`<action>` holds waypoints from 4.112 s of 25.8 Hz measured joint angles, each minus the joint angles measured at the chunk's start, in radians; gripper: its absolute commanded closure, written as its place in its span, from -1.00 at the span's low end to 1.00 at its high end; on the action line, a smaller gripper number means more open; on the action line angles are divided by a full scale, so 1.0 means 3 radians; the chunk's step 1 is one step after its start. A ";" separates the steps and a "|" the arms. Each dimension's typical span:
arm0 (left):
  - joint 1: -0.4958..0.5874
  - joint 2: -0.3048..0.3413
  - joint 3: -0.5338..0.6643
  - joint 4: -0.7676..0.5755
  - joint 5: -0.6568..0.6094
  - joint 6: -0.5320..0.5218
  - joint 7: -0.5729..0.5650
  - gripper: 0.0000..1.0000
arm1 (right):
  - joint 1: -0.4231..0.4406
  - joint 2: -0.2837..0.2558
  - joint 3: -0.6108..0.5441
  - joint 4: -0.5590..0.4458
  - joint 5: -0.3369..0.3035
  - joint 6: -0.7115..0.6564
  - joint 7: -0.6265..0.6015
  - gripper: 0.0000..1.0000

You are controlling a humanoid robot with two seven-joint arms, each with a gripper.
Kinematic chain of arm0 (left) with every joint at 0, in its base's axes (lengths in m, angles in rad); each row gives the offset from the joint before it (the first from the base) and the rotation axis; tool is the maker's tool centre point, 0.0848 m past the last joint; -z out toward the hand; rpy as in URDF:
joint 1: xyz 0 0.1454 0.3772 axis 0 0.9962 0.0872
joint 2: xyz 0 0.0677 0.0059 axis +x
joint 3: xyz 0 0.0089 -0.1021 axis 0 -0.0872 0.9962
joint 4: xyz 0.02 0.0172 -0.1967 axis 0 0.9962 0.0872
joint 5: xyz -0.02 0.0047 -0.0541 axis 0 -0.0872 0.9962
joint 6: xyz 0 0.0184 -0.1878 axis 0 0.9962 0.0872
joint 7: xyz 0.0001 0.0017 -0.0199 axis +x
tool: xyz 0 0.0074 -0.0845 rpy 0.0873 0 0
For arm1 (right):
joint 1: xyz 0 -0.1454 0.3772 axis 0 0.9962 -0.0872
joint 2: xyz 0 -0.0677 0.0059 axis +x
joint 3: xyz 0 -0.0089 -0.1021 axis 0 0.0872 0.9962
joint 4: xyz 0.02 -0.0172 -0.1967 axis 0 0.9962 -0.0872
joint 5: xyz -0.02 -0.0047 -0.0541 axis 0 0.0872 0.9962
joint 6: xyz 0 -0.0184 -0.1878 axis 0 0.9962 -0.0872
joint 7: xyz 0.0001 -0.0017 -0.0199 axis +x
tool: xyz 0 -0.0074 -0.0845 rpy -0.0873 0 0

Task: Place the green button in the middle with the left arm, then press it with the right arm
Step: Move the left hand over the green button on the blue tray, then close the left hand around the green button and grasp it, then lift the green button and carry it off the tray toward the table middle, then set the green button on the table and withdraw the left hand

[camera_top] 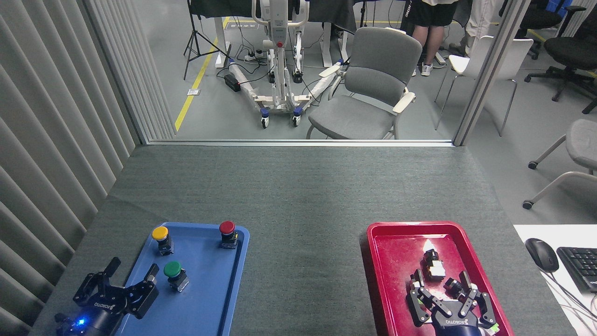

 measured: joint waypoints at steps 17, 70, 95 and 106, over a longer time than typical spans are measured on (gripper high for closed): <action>0.0023 0.0010 -0.0259 0.0070 -0.0003 -0.0038 -0.0017 -1.00 | 0.0007 -0.0011 0.0000 0.0000 0.0000 -0.0021 0.0002 -1.00; -0.1015 -0.0374 -0.1627 0.0887 -0.0429 -0.0342 0.0394 1.00 | 0.0002 -0.0009 -0.0001 0.0004 -0.0005 -0.0010 0.0019 -1.00; -0.1249 -0.0920 -0.2189 0.1609 -0.0621 0.0020 0.0322 -1.00 | 0.0003 -0.0015 -0.0002 0.0006 -0.0133 -0.0015 0.0018 -1.00; -0.0958 -0.0494 -0.1998 0.0741 -0.0306 -0.0134 0.0167 -1.00 | -0.0013 -0.0070 0.0003 -0.0002 -0.0128 -0.0019 0.0007 -1.00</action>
